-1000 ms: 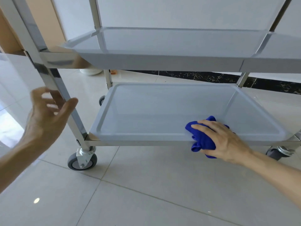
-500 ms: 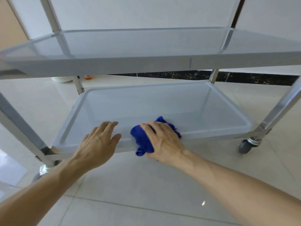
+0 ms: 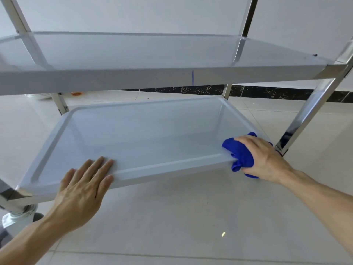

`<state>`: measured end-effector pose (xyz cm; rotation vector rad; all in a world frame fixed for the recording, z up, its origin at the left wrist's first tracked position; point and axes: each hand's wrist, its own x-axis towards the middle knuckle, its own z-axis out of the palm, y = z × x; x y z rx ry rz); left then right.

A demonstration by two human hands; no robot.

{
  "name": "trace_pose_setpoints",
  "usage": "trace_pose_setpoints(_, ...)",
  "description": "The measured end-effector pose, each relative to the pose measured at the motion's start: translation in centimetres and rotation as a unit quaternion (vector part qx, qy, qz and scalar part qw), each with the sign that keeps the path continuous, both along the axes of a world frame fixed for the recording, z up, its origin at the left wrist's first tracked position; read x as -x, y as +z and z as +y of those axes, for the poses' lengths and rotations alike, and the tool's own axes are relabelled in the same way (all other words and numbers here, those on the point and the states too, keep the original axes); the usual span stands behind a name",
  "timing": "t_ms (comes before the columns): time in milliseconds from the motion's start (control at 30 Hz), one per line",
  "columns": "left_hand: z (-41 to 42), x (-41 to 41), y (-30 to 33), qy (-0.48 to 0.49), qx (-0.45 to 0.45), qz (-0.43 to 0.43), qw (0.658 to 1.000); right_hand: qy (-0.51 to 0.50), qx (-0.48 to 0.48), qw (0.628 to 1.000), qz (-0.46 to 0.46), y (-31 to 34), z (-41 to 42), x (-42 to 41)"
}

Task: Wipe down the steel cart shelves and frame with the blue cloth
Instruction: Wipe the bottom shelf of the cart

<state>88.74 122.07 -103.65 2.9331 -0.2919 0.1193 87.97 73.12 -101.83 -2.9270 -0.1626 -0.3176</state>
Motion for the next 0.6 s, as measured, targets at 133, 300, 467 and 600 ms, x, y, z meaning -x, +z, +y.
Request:
trace_pose_setpoints(133,0.4,-0.1,-0.1,0.008,0.002,-0.017,1.000,0.047,0.029,0.996,-0.070,-0.2,5.4,-0.8)
trace_pose_setpoints(300,1.1,-0.4,-0.6,0.008,-0.001,-0.025,1.000,0.194,0.003,0.979,-0.066,-0.4,14.0,-2.4)
trace_pose_setpoints(467,2.1,-0.7,-1.1,0.004,-0.015,-0.026,1.000,0.229,-0.002,0.973,0.035,0.7,10.6,-3.1)
trace_pose_setpoints(600,2.3,-1.0,-0.7,-0.002,-0.012,-0.025,1.000,0.133,0.036,0.988,0.064,1.3,4.3,-2.4)
